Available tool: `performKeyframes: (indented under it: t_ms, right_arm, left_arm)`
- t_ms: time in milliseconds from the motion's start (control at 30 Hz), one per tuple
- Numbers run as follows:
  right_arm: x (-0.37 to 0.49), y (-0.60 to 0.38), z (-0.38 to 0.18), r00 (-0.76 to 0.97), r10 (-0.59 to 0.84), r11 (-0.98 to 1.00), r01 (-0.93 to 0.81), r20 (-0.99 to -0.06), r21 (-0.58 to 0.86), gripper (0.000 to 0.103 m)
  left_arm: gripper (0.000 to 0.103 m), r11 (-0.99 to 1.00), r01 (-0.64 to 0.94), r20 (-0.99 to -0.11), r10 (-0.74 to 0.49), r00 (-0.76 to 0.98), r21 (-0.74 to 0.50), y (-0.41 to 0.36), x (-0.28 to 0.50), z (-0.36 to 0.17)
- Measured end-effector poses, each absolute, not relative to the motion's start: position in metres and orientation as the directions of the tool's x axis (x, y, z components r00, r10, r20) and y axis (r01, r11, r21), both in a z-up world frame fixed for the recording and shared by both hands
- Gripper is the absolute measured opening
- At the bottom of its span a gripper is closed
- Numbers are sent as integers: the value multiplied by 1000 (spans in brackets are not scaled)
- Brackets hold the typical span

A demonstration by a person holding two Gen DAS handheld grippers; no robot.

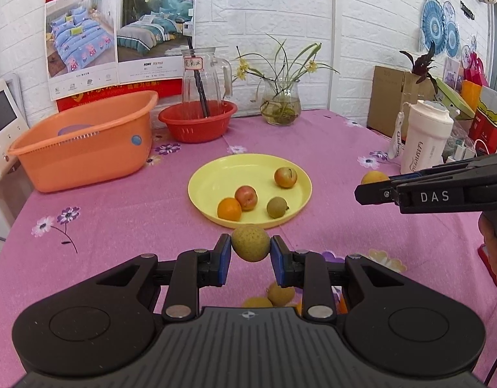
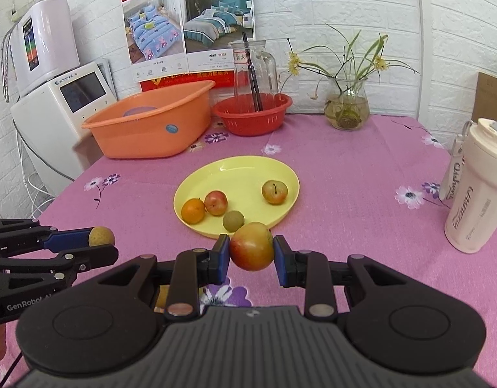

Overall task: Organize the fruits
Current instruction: 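Carry the kiwi in the left tool while the right tool carries the apple over the plate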

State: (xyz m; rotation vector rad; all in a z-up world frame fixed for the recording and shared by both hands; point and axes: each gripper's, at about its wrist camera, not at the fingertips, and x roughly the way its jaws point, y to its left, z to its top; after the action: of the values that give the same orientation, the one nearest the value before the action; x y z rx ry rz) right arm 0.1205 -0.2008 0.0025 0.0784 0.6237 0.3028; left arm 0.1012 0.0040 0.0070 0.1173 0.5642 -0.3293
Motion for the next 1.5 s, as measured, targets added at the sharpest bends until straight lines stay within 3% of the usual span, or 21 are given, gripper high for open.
performKeyframes:
  t_ms: [600, 1500]
  right_arm:
    - [164, -195, 8, 778, 309, 951, -259, -546, 169, 79]
    - [232, -191, -22, 738, 318, 948, -243, -595, 206, 79]
  left_arm:
    - [25, 946, 324, -526, -265, 808, 22, 2, 151, 19]
    - [25, 947, 319, -545, -252, 799, 30, -8, 213, 12]
